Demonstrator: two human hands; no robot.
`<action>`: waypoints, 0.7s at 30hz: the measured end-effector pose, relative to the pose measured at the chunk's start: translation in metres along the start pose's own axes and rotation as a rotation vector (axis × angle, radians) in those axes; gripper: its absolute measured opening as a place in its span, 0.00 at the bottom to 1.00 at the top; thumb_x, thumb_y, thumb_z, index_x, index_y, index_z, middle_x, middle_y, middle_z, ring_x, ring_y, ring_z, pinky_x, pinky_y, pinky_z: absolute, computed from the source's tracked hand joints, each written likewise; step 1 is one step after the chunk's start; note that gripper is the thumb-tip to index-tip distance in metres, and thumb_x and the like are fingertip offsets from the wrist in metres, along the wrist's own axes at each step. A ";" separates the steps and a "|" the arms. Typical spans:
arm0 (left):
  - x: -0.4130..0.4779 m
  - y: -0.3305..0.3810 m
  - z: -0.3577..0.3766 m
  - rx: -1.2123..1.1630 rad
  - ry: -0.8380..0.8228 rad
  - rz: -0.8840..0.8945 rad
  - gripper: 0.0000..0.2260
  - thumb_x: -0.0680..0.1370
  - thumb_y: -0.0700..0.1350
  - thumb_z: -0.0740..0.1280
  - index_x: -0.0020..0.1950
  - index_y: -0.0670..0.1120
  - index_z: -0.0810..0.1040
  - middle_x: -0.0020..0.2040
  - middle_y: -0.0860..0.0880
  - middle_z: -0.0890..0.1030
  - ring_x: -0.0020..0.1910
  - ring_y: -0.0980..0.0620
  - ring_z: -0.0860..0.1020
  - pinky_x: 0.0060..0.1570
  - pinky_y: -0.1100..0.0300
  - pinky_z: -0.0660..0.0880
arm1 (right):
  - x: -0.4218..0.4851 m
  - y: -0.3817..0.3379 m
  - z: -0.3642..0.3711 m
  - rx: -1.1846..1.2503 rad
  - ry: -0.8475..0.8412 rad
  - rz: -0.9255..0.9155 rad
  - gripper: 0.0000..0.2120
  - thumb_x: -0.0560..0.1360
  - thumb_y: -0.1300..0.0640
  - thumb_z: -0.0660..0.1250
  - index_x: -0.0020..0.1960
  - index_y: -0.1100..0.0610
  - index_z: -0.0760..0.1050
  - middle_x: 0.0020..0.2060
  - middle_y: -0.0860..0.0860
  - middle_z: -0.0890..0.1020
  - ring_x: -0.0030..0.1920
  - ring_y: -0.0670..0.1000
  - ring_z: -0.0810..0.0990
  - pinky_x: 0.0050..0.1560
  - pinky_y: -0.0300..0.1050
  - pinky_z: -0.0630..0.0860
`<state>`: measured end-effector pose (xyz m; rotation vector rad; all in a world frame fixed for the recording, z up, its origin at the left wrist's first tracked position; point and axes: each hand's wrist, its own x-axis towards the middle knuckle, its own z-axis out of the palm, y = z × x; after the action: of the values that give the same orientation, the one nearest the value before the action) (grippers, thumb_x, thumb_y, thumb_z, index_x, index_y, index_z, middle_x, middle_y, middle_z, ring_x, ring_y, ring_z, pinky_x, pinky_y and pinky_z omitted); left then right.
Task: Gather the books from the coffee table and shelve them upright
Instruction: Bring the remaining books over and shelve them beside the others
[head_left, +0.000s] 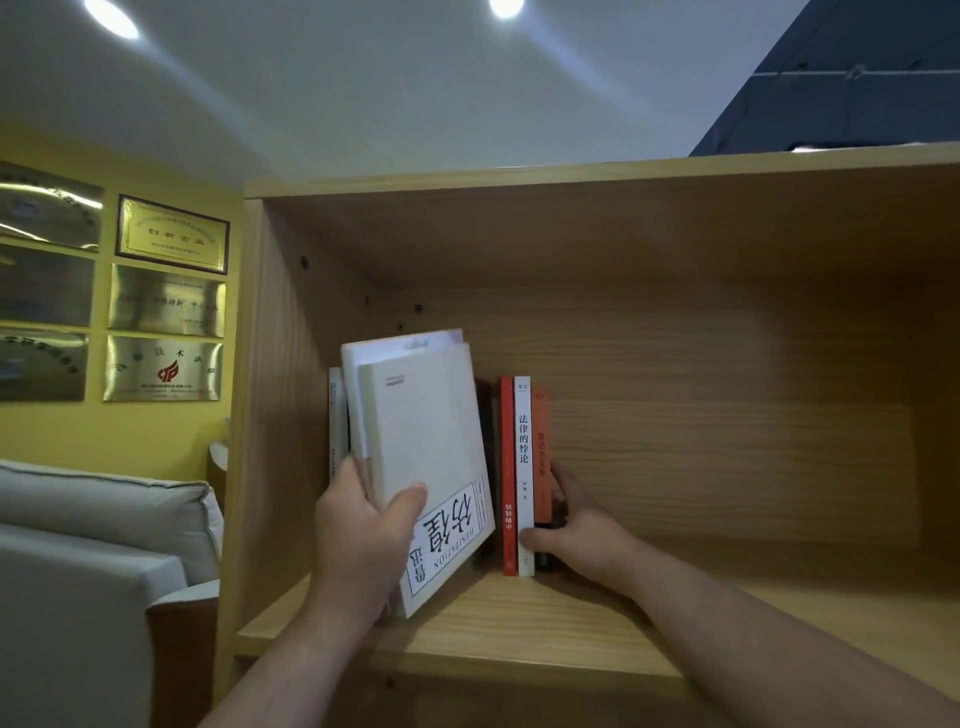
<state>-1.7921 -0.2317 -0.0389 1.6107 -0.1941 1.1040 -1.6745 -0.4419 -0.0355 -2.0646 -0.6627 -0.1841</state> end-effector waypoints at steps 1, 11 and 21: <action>-0.001 -0.001 -0.003 -0.049 0.037 0.008 0.12 0.77 0.38 0.71 0.55 0.49 0.72 0.46 0.50 0.83 0.38 0.53 0.85 0.29 0.63 0.80 | 0.000 -0.001 0.001 -0.003 0.002 -0.005 0.45 0.75 0.62 0.74 0.80 0.43 0.50 0.51 0.35 0.76 0.48 0.34 0.77 0.38 0.26 0.76; 0.000 -0.014 -0.007 -0.428 0.224 -0.012 0.15 0.75 0.31 0.70 0.52 0.50 0.75 0.45 0.49 0.83 0.38 0.56 0.86 0.29 0.66 0.79 | 0.009 -0.009 0.009 0.014 -0.001 -0.007 0.46 0.73 0.60 0.77 0.80 0.44 0.53 0.55 0.37 0.79 0.52 0.36 0.78 0.51 0.32 0.76; 0.006 -0.014 -0.009 -0.594 0.107 -0.141 0.14 0.80 0.31 0.62 0.53 0.50 0.78 0.41 0.53 0.87 0.40 0.49 0.87 0.30 0.59 0.82 | 0.018 -0.009 0.019 0.192 -0.117 0.124 0.54 0.67 0.73 0.66 0.79 0.32 0.52 0.66 0.50 0.81 0.64 0.54 0.80 0.66 0.59 0.78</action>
<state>-1.7847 -0.2169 -0.0439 1.0172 -0.3011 0.9091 -1.6666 -0.4156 -0.0333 -1.9340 -0.5963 0.0698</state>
